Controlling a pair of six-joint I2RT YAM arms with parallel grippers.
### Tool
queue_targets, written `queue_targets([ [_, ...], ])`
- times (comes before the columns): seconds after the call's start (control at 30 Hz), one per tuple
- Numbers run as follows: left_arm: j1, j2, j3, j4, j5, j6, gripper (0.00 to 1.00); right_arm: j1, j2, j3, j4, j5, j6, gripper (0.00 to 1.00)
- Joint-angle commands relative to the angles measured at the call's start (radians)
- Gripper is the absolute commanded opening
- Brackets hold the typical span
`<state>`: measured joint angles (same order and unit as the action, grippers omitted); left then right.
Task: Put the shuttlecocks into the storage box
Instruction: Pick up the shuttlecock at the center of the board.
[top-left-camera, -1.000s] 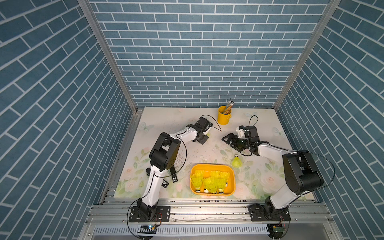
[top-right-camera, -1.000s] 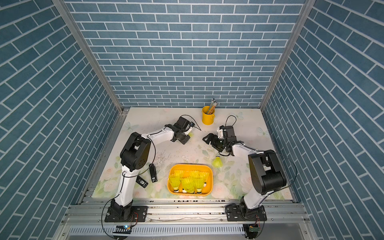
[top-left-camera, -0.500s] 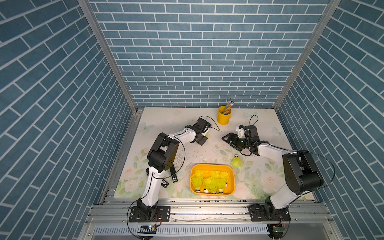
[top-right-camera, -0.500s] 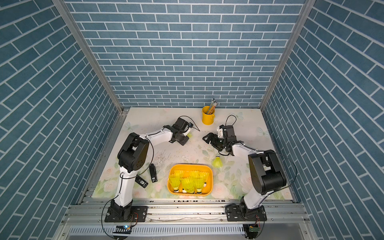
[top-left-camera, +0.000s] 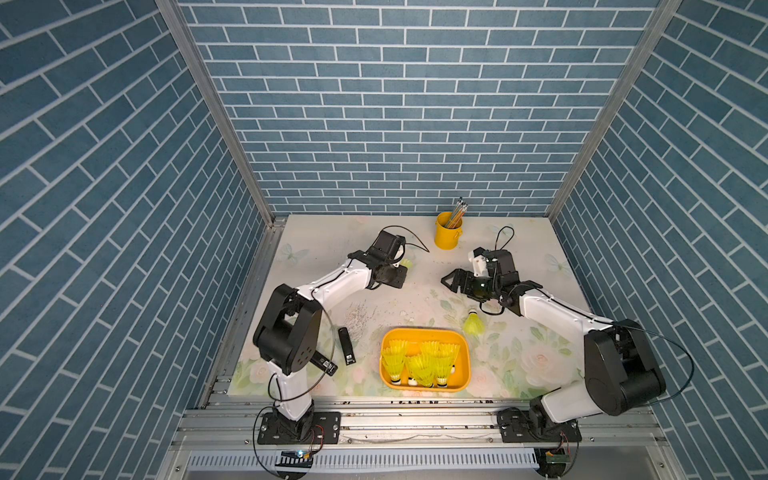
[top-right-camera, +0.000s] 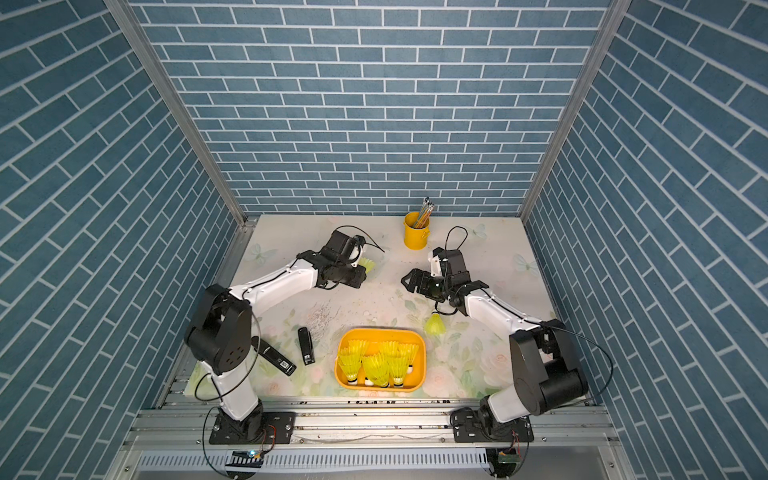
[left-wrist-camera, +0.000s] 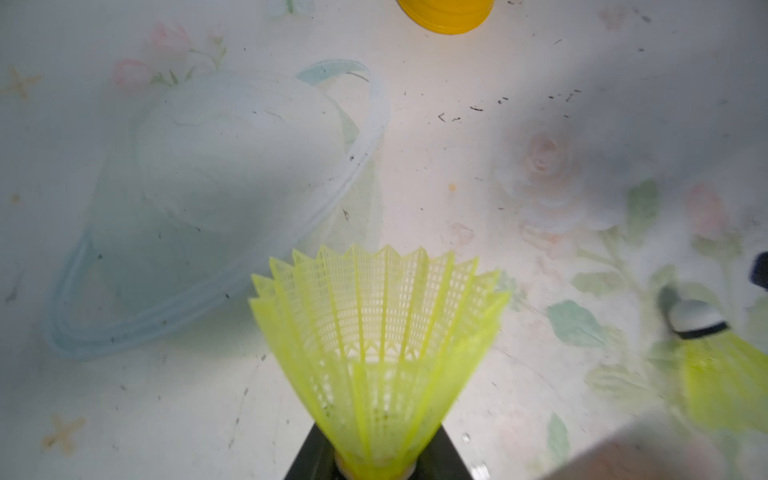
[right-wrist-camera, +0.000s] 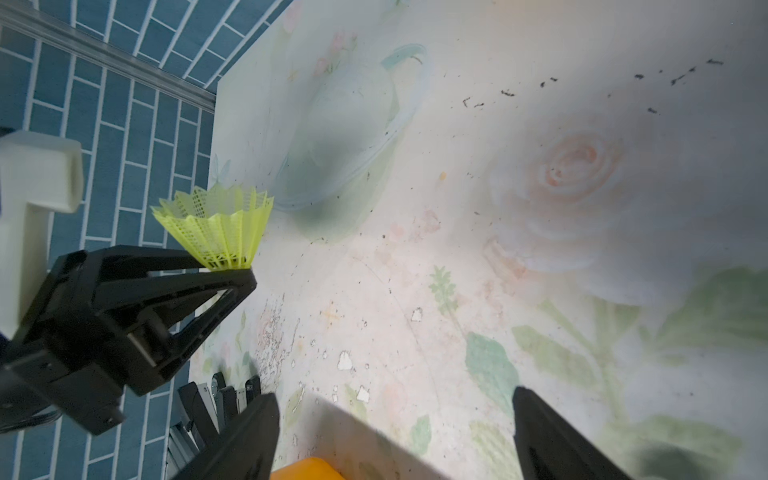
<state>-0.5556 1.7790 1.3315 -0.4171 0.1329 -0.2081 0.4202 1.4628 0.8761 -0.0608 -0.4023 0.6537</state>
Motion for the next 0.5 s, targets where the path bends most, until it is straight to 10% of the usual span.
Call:
queue_targets([
  [0.0, -0.007, -0.095, -0.070, -0.014, 0.090, -0.170, 0.24, 0.026, -0.067, -0.011, -0.077, 0.053, -0.051, 0.90],
  [0.47, -0.199, -0.407, -0.298, -0.025, 0.104, -0.424, 0.26, 0.122, -0.239, -0.078, -0.174, 0.110, -0.028, 0.90],
])
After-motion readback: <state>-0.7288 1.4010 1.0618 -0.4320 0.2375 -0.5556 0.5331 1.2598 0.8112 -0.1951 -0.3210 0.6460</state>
